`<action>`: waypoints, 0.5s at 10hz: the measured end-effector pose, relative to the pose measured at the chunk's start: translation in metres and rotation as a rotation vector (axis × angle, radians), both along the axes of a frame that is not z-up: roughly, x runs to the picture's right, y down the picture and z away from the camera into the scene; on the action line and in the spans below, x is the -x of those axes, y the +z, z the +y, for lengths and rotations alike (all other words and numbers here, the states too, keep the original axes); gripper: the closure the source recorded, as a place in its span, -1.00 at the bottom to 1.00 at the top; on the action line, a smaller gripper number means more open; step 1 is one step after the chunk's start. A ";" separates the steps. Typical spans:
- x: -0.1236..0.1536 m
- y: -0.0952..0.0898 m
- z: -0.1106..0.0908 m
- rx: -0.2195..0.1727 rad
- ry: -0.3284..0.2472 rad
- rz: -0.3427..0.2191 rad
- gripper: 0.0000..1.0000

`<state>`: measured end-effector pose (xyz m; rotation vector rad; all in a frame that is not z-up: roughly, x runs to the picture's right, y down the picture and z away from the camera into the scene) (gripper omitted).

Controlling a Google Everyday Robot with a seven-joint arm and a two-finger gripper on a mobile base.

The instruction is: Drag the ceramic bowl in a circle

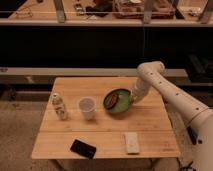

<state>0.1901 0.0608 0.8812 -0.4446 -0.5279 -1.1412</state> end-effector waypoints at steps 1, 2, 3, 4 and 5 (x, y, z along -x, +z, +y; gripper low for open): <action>-0.010 0.013 -0.004 0.008 0.024 0.035 1.00; -0.017 0.022 -0.008 0.010 0.040 0.064 1.00; -0.025 0.028 -0.009 0.013 0.052 0.084 1.00; -0.042 0.033 -0.008 0.018 0.065 0.123 1.00; -0.055 0.036 -0.007 0.018 0.074 0.150 1.00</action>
